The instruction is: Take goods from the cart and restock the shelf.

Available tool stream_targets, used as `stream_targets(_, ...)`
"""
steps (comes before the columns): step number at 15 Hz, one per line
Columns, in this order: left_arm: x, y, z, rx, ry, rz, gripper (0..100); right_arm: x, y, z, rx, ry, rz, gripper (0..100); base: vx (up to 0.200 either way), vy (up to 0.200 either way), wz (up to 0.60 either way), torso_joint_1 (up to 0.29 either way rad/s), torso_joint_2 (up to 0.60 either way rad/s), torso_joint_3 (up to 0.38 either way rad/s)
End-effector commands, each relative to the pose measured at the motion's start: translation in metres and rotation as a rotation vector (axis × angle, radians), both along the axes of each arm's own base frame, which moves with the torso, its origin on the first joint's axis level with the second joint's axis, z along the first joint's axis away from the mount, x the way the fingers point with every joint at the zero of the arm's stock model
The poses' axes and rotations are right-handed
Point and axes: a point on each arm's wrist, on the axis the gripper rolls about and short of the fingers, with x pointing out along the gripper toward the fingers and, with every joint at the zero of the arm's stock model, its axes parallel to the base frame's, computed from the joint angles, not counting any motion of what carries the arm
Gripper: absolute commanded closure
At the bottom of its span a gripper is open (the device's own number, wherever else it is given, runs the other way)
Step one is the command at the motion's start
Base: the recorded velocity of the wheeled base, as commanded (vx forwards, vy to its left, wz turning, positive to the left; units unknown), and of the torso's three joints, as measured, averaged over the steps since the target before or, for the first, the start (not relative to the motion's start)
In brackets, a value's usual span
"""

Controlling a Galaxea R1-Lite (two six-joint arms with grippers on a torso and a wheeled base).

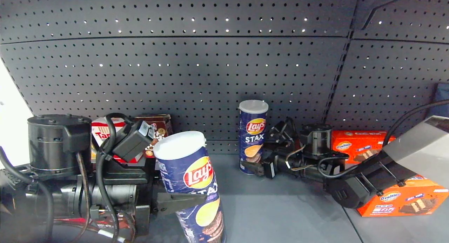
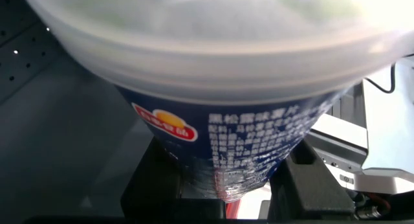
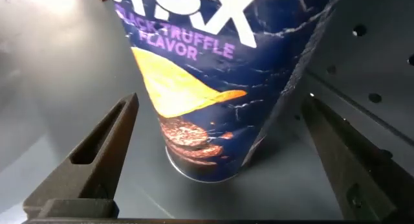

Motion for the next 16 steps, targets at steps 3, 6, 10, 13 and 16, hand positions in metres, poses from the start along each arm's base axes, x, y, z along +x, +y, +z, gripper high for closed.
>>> stream_targets(3,0.000,0.000,-0.001,0.002,0.005,0.000,100,0.007,0.004,-0.010,-0.008,0.014,0.001,0,0.000,0.000,0.00,0.000,0.00,0.000)
stream_targets(6,-0.001,0.000,-0.002,0.003,0.006,0.000,100,0.011,0.007,-0.016,-0.007,0.016,0.001,0,0.000,0.000,0.00,0.000,0.00,0.000)
stream_targets(10,-0.001,0.001,-0.002,0.003,0.008,0.002,100,0.015,0.015,-0.024,-0.007,0.016,0.011,0,0.000,0.000,0.00,0.000,0.00,0.000)
stream_targets(13,-0.001,0.001,-0.002,0.003,0.008,0.002,100,0.014,0.021,-0.027,0.003,-0.007,0.021,100,0.000,0.000,0.00,0.000,0.00,0.000)
stream_targets(16,-0.001,0.001,-0.002,0.003,0.008,0.000,100,0.014,0.020,-0.024,0.005,-0.011,0.020,100,0.000,0.000,0.00,0.000,0.00,0.000)
